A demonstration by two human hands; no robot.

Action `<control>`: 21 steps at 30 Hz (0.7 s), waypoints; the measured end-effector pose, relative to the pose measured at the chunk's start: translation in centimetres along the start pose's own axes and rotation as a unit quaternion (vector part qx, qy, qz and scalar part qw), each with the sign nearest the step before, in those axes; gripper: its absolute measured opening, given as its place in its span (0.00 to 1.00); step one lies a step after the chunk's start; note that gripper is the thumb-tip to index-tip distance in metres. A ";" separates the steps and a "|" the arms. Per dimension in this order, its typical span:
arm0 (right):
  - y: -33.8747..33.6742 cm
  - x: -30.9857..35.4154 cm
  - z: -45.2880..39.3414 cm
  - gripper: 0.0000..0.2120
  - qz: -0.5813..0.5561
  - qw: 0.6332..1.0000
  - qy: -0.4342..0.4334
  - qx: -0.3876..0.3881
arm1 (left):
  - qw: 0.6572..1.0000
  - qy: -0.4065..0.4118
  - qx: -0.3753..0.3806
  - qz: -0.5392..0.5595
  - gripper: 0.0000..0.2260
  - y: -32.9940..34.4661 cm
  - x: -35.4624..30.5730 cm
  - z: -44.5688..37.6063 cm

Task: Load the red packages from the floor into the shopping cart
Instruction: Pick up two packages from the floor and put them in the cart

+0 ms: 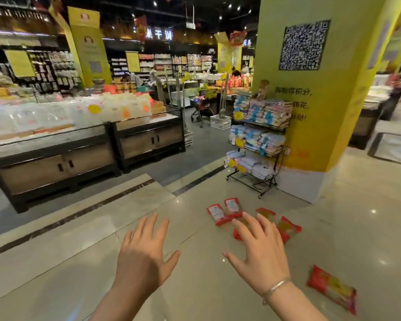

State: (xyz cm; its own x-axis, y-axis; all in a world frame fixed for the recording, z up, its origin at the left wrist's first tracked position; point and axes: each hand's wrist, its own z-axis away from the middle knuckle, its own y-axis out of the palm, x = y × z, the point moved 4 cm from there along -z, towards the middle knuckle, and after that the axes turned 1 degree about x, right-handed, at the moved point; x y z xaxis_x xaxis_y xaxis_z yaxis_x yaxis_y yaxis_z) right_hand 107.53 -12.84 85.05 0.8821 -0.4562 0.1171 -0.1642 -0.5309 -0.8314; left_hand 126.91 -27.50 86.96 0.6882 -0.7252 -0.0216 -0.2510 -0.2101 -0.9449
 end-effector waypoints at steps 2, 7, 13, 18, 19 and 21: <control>1.5 -0.7 -2.3 0.35 0.018 1.000 0.023 -0.001 | 1.000 0.009 0.017 0.003 0.31 1.4 0.5 -4.0; 5.2 -3.6 -6.8 0.33 0.037 0.997 0.072 -0.003 | 0.998 0.055 0.002 0.025 0.32 5.1 0.2 -12.8; 11.5 -8.7 -13.2 0.32 0.049 0.994 0.101 0.017 | 0.995 0.084 0.008 0.048 0.30 10.8 -1.3 -23.0; 17.7 -13.7 -20.8 0.31 0.044 0.991 0.121 0.042 | 0.995 0.087 0.020 0.043 0.35 15.8 -2.7 -32.7; 18.8 -14.6 -22.5 0.32 0.045 0.990 0.123 0.048 | 0.995 0.090 0.024 0.040 0.35 16.8 -3.0 -34.8; 21.1 -16.5 -26.0 0.32 0.047 0.989 0.127 0.067 | 0.995 0.087 0.039 0.038 0.34 18.5 -3.6 -38.6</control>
State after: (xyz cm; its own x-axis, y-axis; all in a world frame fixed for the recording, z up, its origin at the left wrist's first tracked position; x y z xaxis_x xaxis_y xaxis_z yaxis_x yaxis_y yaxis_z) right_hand 78.09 -35.08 79.67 0.7240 -0.6724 0.1540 -0.1655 -0.3860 -0.9075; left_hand 93.52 -54.11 82.21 0.5401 -0.8405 -0.0436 -0.2401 -0.1042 -0.9651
